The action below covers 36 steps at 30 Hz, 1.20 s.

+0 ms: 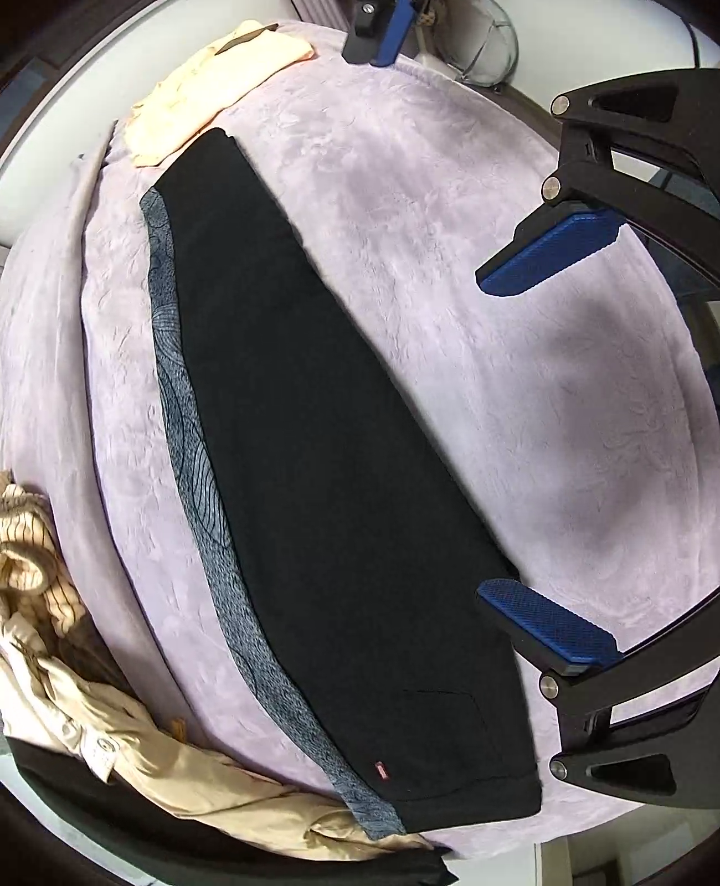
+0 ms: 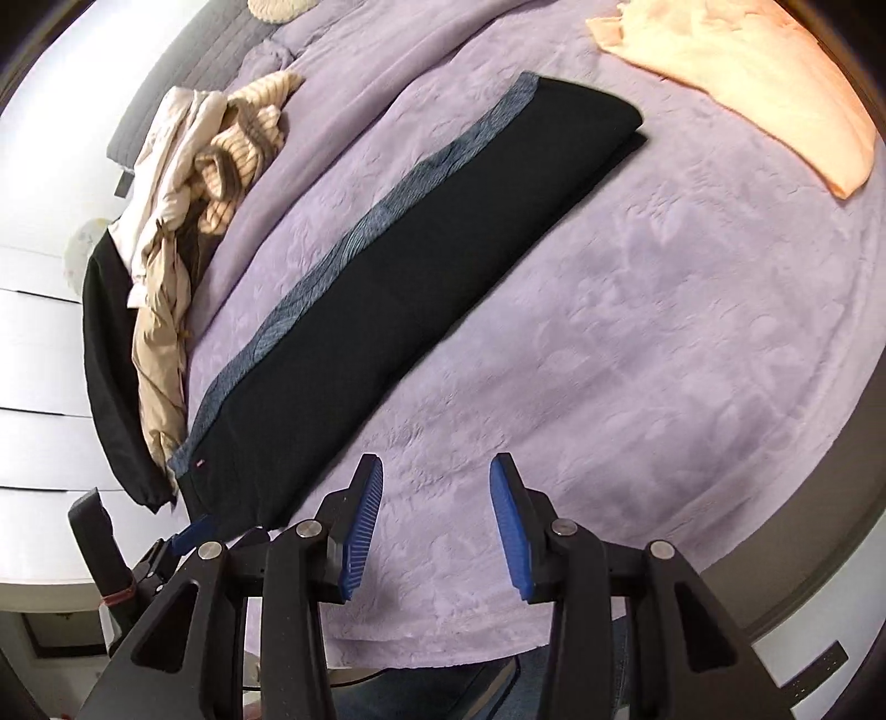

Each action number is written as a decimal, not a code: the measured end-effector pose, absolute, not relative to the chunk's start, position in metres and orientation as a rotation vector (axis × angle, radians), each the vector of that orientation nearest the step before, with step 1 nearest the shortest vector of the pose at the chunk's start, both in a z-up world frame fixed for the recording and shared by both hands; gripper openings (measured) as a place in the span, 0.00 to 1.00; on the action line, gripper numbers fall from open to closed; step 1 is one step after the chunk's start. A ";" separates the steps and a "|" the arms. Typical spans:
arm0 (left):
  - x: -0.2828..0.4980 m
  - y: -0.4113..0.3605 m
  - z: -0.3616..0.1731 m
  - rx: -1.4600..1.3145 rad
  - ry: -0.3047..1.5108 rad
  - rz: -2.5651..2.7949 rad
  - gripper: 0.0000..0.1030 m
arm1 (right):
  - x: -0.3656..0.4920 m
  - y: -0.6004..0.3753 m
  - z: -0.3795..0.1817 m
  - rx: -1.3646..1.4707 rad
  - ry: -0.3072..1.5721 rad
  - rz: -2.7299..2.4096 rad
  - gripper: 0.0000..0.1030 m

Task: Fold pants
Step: 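Withdraw both grippers from the lengthwise-folded pants, then grasp the leg end of the folded pants with the right gripper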

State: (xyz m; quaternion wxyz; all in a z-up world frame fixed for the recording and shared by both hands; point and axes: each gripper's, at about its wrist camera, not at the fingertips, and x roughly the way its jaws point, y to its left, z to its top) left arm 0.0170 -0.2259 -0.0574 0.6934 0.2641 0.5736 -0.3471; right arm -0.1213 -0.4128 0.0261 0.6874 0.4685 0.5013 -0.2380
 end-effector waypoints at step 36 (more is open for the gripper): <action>0.003 -0.421 -0.089 0.554 1.387 -0.475 1.00 | -0.128 -0.632 -0.074 1.273 1.147 -0.320 0.50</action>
